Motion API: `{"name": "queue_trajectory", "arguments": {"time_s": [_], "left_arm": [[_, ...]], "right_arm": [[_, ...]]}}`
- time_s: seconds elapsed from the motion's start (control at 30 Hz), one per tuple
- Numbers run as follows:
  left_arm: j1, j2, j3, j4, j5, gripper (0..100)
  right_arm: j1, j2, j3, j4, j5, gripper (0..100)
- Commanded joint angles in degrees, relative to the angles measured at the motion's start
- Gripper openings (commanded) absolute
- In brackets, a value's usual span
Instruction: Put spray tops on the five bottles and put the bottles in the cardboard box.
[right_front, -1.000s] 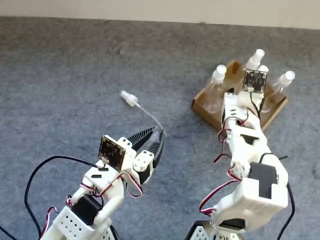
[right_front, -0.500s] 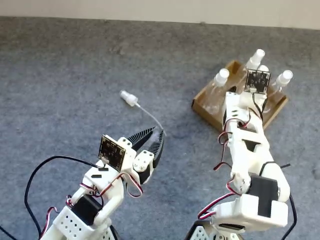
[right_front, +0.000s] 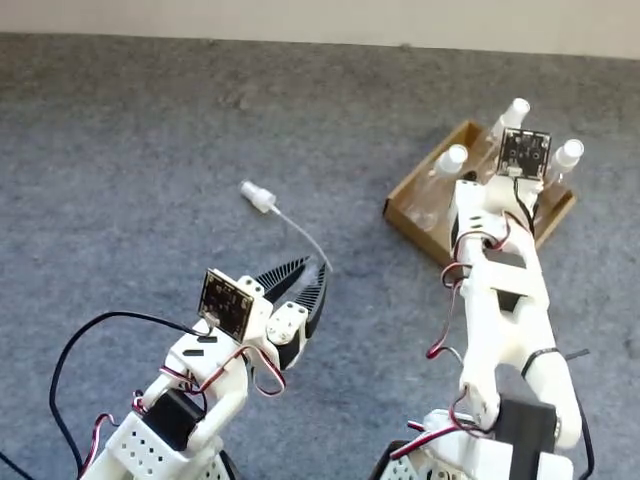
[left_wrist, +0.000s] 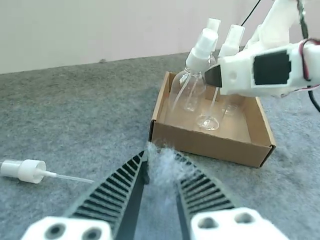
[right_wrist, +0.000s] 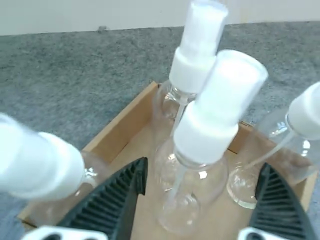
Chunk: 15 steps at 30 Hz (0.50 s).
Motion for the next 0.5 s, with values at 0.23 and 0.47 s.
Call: {"name": "queue_trajectory", "arguments": {"time_s": [0.23, 0.47], "left_arm": [[-1.1, -1.0, 0.6, 0.7, -1.1, 1], [-3.2, -1.0, -0.7, 5.3, -1.1, 1]], "right_arm": [[2.1, -13.1, 1.2, 10.7, 0.9, 30.7], [4.4, -26.0, 7.2, 17.4, 1.7, 30.7]]}}
